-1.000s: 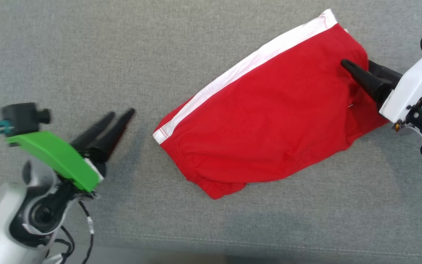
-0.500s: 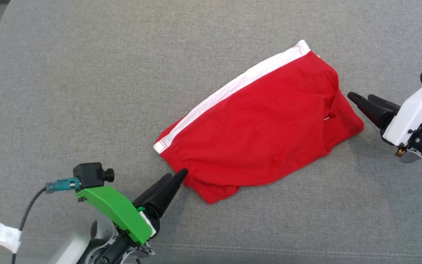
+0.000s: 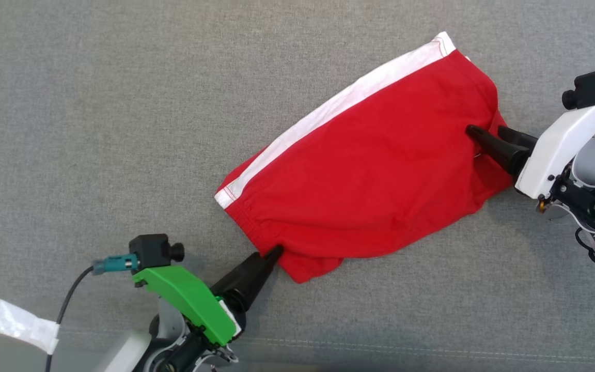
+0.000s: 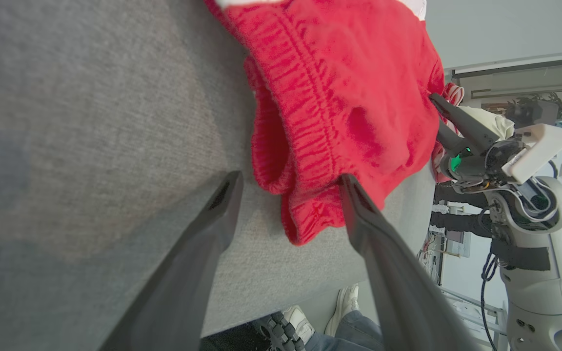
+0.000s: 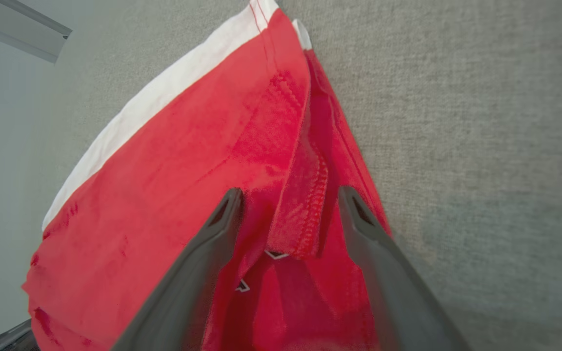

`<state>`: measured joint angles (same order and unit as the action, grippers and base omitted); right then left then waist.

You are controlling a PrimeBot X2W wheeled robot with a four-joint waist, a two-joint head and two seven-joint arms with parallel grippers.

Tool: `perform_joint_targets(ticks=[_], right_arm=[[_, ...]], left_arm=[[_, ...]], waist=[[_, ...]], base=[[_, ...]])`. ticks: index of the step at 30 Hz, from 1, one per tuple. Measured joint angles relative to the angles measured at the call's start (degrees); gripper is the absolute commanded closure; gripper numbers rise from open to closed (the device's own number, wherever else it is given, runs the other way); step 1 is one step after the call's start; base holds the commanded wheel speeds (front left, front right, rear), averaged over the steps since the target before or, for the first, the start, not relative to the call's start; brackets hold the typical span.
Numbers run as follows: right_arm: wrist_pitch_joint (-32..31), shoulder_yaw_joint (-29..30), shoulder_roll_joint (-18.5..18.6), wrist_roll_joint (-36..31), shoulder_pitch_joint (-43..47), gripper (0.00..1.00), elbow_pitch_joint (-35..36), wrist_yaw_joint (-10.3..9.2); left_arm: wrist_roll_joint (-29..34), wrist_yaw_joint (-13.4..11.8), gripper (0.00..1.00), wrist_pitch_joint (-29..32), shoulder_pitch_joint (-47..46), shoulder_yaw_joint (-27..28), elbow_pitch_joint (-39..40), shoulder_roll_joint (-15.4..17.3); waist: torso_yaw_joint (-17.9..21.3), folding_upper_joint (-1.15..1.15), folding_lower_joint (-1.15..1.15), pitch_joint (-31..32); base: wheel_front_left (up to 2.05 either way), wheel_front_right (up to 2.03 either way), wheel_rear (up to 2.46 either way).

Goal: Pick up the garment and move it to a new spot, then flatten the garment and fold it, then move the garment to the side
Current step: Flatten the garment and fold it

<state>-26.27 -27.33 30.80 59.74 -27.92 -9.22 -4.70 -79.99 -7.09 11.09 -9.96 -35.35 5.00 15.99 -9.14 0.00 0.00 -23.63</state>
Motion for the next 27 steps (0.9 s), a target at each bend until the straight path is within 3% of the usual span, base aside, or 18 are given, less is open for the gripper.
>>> perform_joint_targets(ticks=[24,25,26,27], right_arm=[[-3.80,-0.94,3.04,-1.16,-2.78,0.00,-1.15,0.07],[-4.23,-1.15,3.19,-1.16,-2.99,0.14,-1.15,0.09],[-4.54,-1.43,3.16,-1.15,-3.25,0.59,-1.15,0.13],[-4.86,-1.45,3.18,-1.02,-3.36,0.98,-1.15,0.18]], left_arm=[[2.88,0.09,0.00,1.56,-4.94,-1.94,-4.13,-4.21],[2.90,0.09,0.00,1.57,-5.01,-2.00,-4.15,-4.26],[2.96,0.10,0.00,1.72,-5.05,-2.01,-4.15,-4.33],[2.96,0.10,0.00,1.93,-5.06,-2.10,-4.14,-4.36]], waist=[[0.59,0.00,0.00,-4.27],[0.42,0.00,0.00,-4.36],[0.29,0.00,0.00,-4.45],[0.18,0.00,0.00,-4.49]], base=[[0.00,0.00,0.00],[0.00,0.00,0.00],[0.00,0.00,0.00],[0.00,0.00,0.00]])
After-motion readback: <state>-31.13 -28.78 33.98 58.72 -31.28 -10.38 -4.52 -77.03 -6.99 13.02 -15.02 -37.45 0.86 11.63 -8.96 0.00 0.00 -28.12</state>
